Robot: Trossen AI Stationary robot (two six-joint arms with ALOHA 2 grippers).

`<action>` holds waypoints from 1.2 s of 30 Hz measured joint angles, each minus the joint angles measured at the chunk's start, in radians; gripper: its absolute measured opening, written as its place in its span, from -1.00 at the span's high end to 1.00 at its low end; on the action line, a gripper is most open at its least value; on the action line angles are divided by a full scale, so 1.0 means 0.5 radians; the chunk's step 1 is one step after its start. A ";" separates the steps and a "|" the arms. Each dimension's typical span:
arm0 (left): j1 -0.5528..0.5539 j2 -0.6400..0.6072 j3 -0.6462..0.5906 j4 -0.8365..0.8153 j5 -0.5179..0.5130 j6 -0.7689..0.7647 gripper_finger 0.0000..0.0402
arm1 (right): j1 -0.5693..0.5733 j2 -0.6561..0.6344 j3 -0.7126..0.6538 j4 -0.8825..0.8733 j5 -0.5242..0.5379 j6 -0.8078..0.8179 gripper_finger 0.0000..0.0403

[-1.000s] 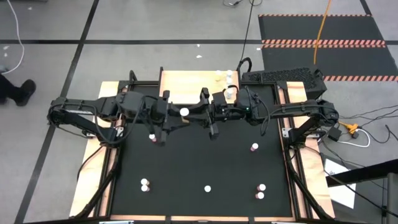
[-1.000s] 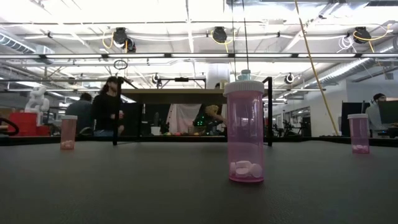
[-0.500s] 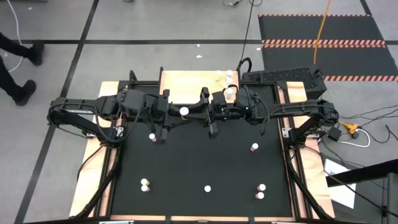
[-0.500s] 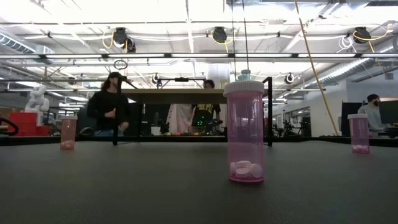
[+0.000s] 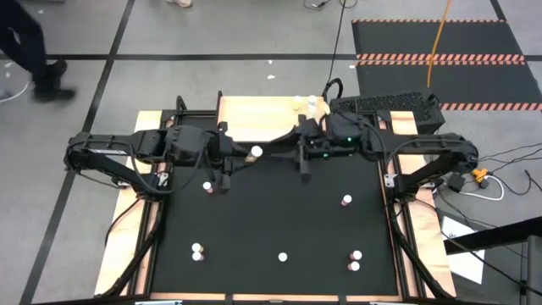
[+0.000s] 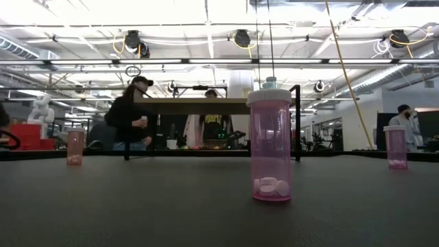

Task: Pick and place medicine bottles onto shelf by color
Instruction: Put the top yellow pill bottle on the shelf aligned with the other yellow pill bottle

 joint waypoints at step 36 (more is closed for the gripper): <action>0.054 0.015 -0.001 -0.189 0.011 0.045 0.43 | -0.065 0.487 0.814 -0.707 -0.208 -0.278 -0.05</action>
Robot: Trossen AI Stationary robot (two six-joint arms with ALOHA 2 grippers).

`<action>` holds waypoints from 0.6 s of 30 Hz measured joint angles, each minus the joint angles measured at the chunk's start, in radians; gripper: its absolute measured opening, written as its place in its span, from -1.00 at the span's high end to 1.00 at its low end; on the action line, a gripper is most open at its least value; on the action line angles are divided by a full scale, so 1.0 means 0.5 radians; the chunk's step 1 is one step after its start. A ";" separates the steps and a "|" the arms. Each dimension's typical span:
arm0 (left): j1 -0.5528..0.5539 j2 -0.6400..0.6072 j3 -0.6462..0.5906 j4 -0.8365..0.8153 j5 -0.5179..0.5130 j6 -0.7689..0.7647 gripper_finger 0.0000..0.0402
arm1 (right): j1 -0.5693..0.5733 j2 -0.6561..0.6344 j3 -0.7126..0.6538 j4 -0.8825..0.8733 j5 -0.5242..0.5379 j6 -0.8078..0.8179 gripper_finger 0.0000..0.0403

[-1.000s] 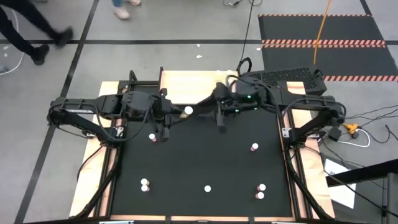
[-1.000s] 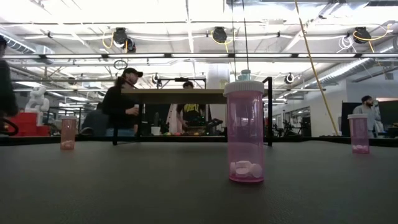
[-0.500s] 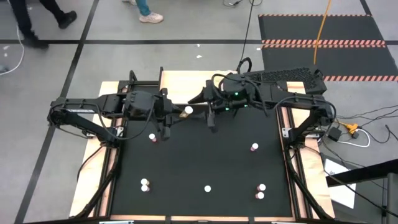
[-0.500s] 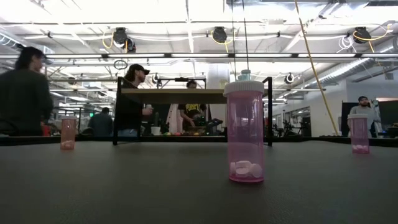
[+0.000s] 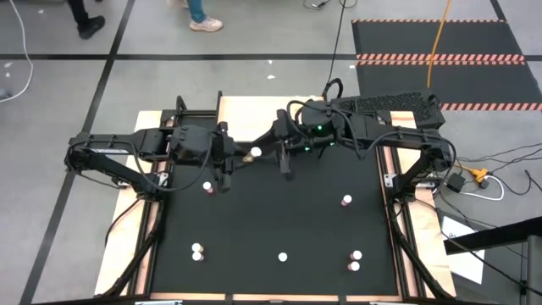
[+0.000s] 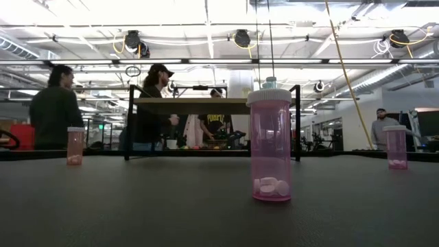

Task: Pick and place medicine bottles onto shelf by color
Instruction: Put the top yellow pill bottle on the shelf aligned with the other yellow pill bottle

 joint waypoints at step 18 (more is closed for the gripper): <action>0.000 0.000 0.000 0.005 0.000 0.003 0.43 | -0.007 0.013 -0.009 -0.048 -0.048 0.019 0.17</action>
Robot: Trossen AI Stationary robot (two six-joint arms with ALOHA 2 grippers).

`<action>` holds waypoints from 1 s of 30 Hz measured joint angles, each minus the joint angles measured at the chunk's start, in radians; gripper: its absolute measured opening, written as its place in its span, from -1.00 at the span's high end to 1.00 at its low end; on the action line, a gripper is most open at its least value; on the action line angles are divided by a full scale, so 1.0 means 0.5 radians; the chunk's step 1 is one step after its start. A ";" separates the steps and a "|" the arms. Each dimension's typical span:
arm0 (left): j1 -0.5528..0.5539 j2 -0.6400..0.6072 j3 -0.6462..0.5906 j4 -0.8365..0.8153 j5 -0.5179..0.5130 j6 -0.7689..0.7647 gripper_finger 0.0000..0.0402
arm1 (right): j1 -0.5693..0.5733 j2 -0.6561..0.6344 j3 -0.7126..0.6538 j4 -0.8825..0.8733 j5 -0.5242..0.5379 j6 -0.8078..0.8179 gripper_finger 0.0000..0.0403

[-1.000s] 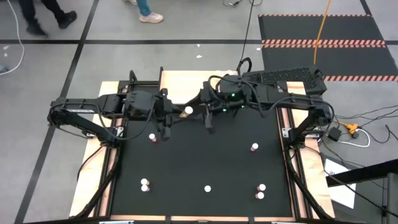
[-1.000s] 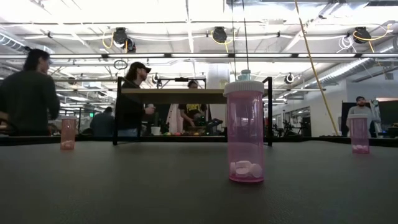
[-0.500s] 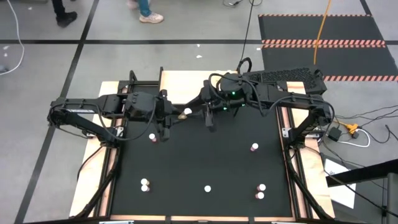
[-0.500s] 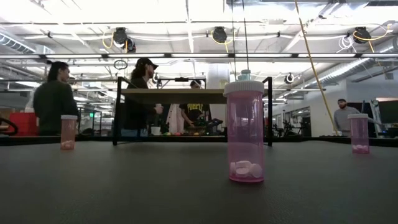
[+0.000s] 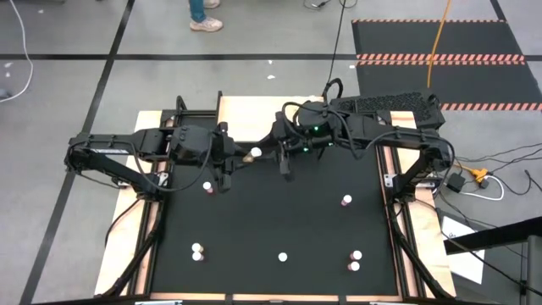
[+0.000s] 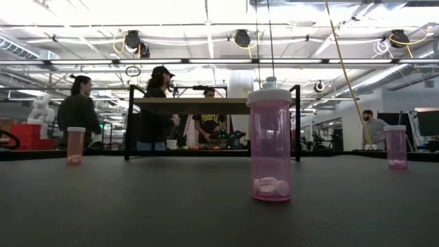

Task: Pick and place medicine bottles onto shelf by color
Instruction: Put the top yellow pill bottle on the shelf aligned with the other yellow pill bottle

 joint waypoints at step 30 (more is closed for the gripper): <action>0.001 -0.001 0.001 0.002 -0.045 -0.050 0.43 | -0.040 0.000 -0.001 -0.030 -0.006 -0.030 0.43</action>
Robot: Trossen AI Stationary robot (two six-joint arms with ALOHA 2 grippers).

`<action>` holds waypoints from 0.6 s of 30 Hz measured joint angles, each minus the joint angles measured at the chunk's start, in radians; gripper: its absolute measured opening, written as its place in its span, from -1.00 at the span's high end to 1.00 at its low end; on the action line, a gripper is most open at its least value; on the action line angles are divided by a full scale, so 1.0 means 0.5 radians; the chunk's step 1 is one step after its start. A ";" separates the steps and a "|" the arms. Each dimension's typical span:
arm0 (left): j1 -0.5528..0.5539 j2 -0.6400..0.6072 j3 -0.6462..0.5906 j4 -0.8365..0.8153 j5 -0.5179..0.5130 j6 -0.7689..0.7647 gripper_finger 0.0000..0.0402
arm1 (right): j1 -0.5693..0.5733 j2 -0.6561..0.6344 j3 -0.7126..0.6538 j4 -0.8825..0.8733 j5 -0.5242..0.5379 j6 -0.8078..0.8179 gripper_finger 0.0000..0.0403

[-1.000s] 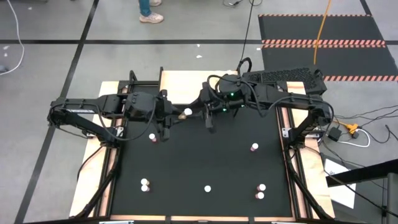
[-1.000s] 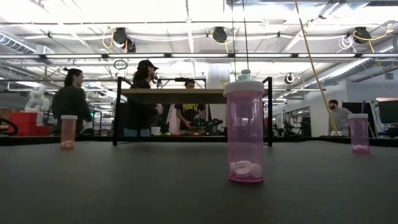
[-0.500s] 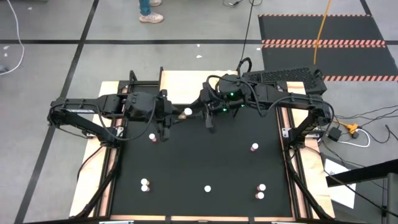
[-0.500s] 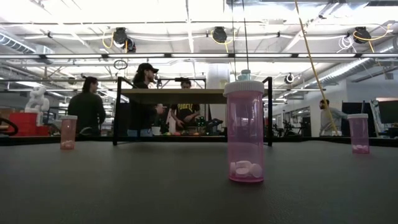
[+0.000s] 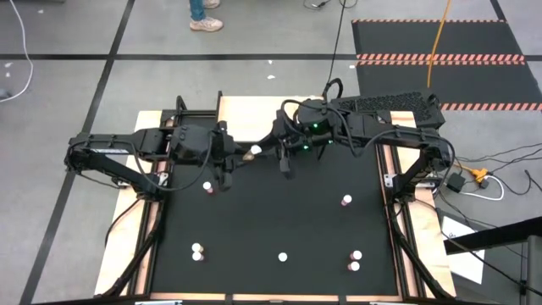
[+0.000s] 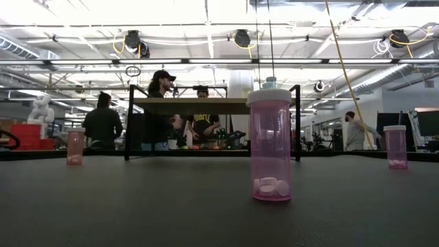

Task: Pick and place medicine bottles onto shelf by color
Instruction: Put the top yellow pill bottle on the shelf aligned with the other yellow pill bottle

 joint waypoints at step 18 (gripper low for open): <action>0.059 -0.001 -0.001 -0.351 -0.205 -0.300 -0.40 | -0.287 -0.014 -0.001 -0.228 0.019 -0.078 0.42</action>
